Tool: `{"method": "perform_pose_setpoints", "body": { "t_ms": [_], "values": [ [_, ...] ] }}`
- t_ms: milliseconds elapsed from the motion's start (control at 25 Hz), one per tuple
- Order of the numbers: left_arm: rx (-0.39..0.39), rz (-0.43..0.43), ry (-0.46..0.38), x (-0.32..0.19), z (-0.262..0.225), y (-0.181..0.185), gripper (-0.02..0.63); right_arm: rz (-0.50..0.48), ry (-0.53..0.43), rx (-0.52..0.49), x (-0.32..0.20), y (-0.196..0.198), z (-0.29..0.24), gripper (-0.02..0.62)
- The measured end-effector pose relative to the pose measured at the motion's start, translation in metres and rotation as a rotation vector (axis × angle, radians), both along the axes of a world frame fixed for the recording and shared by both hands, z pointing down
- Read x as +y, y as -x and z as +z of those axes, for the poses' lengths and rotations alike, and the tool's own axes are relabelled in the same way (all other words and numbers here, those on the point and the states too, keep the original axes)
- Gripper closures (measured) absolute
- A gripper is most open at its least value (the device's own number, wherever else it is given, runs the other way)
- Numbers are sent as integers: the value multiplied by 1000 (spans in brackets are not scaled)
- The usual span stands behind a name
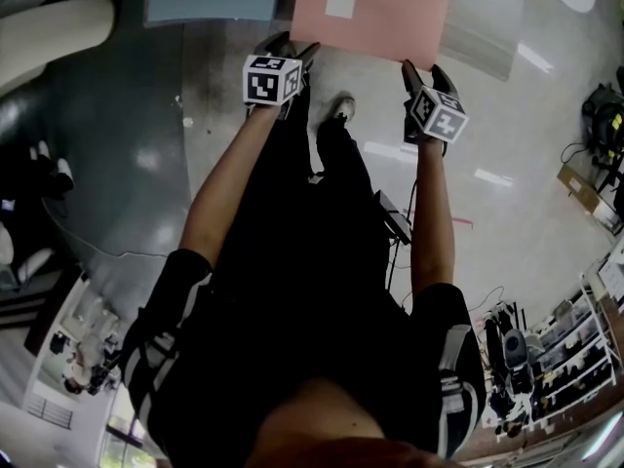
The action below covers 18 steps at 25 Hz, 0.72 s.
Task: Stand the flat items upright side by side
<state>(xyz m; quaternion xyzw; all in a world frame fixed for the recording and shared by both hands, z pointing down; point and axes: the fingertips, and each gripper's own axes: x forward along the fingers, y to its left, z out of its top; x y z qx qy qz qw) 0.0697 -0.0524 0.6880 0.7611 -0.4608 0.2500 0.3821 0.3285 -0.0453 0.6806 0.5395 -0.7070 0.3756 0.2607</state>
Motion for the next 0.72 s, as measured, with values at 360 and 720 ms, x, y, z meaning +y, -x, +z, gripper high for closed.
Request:
{"method": "perform_pose_setpoints", "body": {
  "t_ms": [360,720],
  "values": [
    [43,-118,-207,47,-92,29,481,-61,-121,41,16,3,-51,285],
    [117,-189,-540,105,-248,24,561,-423,-301,404,30,61,-97,281]
  ]
}}
